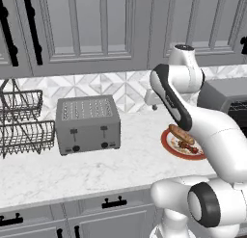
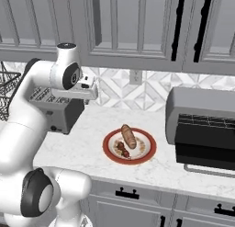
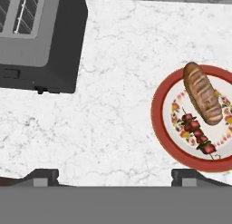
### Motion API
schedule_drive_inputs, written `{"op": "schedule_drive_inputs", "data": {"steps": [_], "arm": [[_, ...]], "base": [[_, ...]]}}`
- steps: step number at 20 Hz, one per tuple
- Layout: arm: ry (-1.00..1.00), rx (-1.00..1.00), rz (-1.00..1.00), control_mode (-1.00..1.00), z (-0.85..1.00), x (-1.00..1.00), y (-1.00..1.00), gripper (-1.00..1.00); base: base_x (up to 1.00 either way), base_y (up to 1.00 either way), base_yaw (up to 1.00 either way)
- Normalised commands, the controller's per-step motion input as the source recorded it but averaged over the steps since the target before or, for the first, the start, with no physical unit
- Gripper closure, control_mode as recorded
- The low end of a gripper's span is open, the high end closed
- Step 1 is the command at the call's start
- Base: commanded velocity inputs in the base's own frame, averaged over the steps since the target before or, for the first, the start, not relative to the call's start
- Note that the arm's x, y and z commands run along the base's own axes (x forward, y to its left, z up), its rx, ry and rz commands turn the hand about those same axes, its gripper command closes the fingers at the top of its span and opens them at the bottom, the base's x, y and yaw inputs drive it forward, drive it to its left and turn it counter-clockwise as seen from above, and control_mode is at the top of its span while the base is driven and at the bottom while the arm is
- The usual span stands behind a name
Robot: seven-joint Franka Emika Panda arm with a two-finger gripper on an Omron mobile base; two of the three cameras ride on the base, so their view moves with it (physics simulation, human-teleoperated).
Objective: Pick up the kebab skewer and baguette bread, and place them inside the toaster oven. Close the toaster oven door and start by setting the timer.
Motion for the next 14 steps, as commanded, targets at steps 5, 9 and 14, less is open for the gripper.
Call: {"op": "schedule_drive_inputs", "data": {"steps": [5, 9, 14], "arm": [[0.00, 0.00, 0.00, 1.00, 0.00, 0.00, 0.00, -1.00], [0.00, 0.00, 0.00, 1.00, 0.00, 0.00, 0.00, -1.00], [0.00, 0.00, 0.00, 1.00, 0.00, 0.00, 0.00, -1.00]], "base": [[0.00, -0.91, 0.00], [0.00, -0.64, 0.00], [0.01, -0.12, 0.00]]}}
